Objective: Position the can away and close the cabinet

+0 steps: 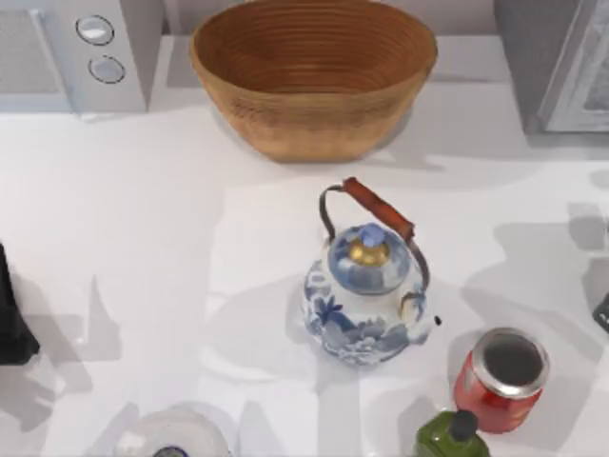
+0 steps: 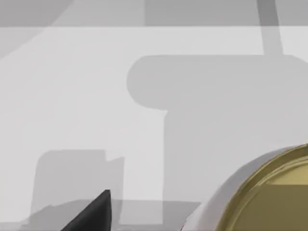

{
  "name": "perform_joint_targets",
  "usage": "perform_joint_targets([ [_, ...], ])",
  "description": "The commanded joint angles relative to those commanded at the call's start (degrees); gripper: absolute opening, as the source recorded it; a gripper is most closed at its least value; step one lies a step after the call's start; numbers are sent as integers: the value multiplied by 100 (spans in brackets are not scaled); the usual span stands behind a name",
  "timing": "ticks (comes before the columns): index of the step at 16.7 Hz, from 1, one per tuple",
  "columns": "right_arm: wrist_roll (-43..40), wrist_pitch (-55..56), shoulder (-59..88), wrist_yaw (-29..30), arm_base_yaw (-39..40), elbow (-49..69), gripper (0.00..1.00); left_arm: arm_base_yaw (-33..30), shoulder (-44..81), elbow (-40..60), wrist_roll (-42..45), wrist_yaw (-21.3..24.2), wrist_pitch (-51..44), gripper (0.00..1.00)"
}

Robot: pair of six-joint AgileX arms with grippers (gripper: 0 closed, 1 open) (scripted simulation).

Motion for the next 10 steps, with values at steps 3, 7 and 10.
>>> perform_joint_targets([
  [3,27,270,266,31,39,0,100,0,0,0,0,0,0,100],
  [7,27,272,268,31,39,0,92,0,0,0,0,0,0,100],
  [10,27,272,268,31,39,0,70,0,0,0,0,0,0,100],
])
